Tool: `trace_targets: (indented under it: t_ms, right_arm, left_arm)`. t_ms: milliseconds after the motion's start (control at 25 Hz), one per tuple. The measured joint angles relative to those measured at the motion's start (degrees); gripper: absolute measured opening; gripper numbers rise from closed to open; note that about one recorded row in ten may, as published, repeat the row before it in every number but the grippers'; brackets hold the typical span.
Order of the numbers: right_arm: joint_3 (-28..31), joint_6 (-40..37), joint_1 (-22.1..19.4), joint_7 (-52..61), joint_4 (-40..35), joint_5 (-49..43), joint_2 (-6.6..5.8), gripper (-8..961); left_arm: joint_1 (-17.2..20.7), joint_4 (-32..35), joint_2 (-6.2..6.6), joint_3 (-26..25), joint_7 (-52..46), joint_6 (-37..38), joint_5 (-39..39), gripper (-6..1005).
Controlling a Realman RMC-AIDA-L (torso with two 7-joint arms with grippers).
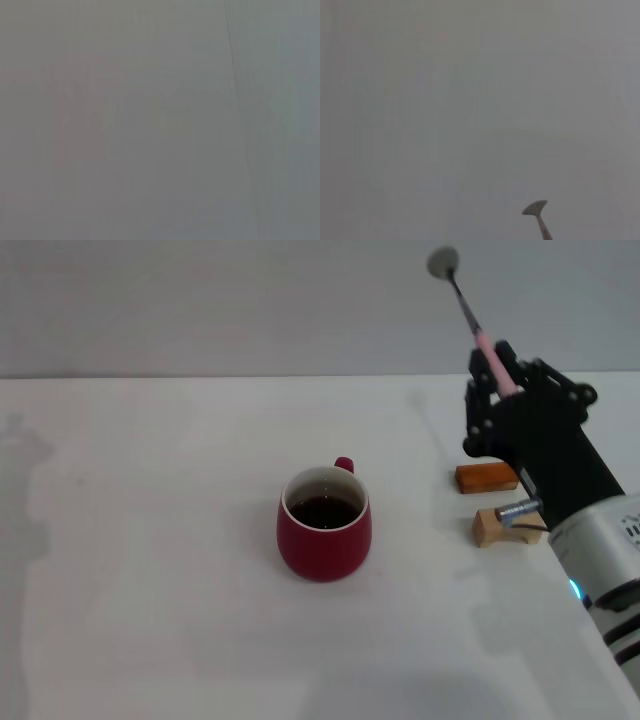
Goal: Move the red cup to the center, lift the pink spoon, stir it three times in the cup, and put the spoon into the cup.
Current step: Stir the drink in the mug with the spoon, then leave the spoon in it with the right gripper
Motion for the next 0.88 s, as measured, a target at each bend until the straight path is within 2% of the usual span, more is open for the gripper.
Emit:
trace_targets:
  t_ms: [80,120,160,240,280,400,440,480,600,640,680,840,880]
  right_arm:
    - [1.59,2.59,-0.66,-0.01,1.62,-2.37,-0.04,157]
    - [3.66,6.60,-1.58,-0.02,3.43,-4.44,-0.07,157]
    - [3.66,6.60,-1.58,-0.02,3.43,-4.44,-0.07,157]
    - [7.34,14.28,-3.39,-0.04,6.52,-6.85,-0.08,157]
    - [7.34,14.28,-3.39,-0.04,6.52,-6.85,-0.08,158]
    - [11.61,23.19,-5.64,-0.28,10.22,-8.84,0.12,158]
    - [14.50,29.09,-7.18,-0.55,13.04,-10.37,0.38,158]
    - [14.50,29.09,-7.18,-0.55,13.04,-10.37,0.38,158]
    - [18.59,38.32,-9.17,-0.71,17.11,-12.90,0.92,158]
    - [21.34,44.30,-10.22,-0.72,19.68,-14.92,1.42,158]
    - [21.34,44.30,-10.22,-0.72,19.68,-14.92,1.42,158]
    - [26.26,55.19,-11.30,-1.00,24.43,-18.42,1.83,158]
    - [26.26,55.19,-11.30,-1.00,24.43,-18.42,1.83,158]
  left_arm:
    - [0.00,0.00,-0.03,-0.16,0.00,0.03,0.00,-2]
    - [0.00,0.00,-0.10,-0.26,0.00,0.08,0.00,-2]
    - [0.01,0.00,-0.12,-0.26,0.00,0.09,-0.01,-2]
    - [0.00,0.00,-0.17,-0.26,0.00,0.13,-0.01,-1]
    - [0.00,0.00,-0.18,-0.26,0.00,0.15,-0.02,-1]
    - [0.01,0.00,-0.19,-0.30,0.00,0.19,0.00,-1]
    - [0.03,0.00,-0.20,-0.31,0.00,0.19,0.01,-1]
    - [0.06,-0.01,-0.21,-0.34,0.00,0.17,0.00,-1]
    - [0.08,0.00,-0.21,-0.37,0.00,-0.02,0.01,-1]
    - [0.08,0.00,-0.22,-0.38,0.00,-0.04,0.02,-1]
    - [0.09,0.00,-0.22,-0.51,0.00,-0.05,0.00,-1]
    - [0.09,0.00,-0.22,-0.97,0.00,-0.08,0.04,-1]
    - [0.09,0.00,-0.22,-0.97,0.00,-0.08,0.04,-1]
